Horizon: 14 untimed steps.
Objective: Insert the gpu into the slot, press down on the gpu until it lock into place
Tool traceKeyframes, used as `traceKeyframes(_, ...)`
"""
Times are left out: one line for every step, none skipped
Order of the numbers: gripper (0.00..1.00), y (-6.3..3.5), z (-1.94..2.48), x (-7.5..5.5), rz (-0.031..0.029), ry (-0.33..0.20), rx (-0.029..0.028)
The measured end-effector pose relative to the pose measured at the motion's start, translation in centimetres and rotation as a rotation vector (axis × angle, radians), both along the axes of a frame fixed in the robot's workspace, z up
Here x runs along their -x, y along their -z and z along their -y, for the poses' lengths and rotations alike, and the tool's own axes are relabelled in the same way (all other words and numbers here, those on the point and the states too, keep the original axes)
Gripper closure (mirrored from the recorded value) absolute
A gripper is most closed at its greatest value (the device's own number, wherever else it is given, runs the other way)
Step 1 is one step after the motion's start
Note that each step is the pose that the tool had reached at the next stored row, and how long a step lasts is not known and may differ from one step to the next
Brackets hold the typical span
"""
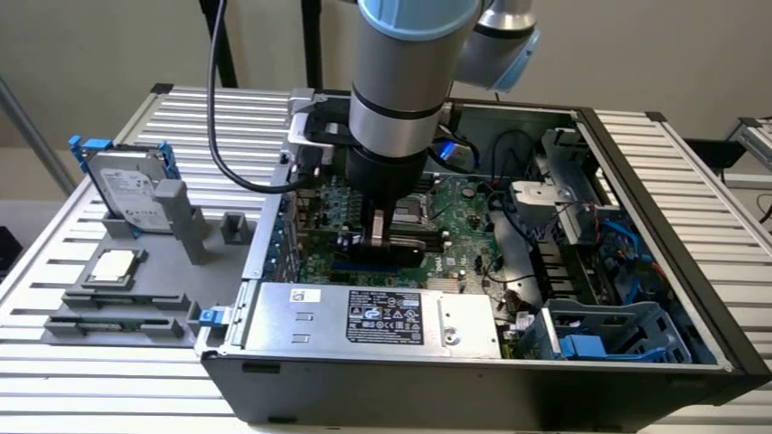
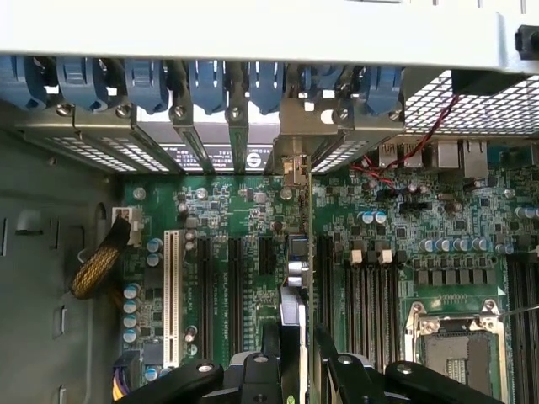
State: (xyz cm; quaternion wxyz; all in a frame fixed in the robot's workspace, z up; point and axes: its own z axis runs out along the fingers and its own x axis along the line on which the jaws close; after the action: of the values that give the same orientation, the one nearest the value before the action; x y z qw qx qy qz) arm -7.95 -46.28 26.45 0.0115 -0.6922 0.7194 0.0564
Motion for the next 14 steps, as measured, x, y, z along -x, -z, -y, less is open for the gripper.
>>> traceKeyframes(0.74, 0.03, 0.0, 0.0, -0.0004, -0.001, -0.0001)
traceKeyframes(0.74, 0.08, 0.0, 0.0, -0.0004, -0.001, -0.0003)
traceKeyframes(0.74, 0.14, 0.0, 0.0, -0.0007, -0.003, -0.0003)
traceKeyframes(0.74, 0.2, 0.0, 0.0, -0.0012, -0.004, 0.0001)
traceKeyframes(0.74, 0.25, 0.0, 0.0, -0.0016, -0.005, 0.0004)
traceKeyframes(0.74, 0.32, 0.0, 0.0, -0.0022, -0.006, 0.0004)
traceKeyframes(0.74, 0.37, 0.0, 0.0, -0.0027, -0.007, 0.0006)
traceKeyframes(0.74, 0.4, 0.01, 0.0, -0.0034, -0.007, 0.0006)
traceKeyframes(0.74, 0.42, 0.01, 0.0, -0.0046, -0.008, 0.0005)
traceKeyframes(0.74, 0.44, 0.0, -0.01, -0.0063, -0.009, 0.0001)
traceKeyframes(0.74, 0.44, 0.0, -0.01, -0.0083, -0.009, 0.0001)
traceKeyframes(0.74, 0.44, 0.0, -0.01, -0.0106, -0.01, 0.0)
traceKeyframes(0.74, 0.43, 0.0, -0.01, -0.0134, -0.01, -0.0001)
traceKeyframes(0.74, 0.43, 0.0, -0.01, -0.0162, -0.01, -0.0001)
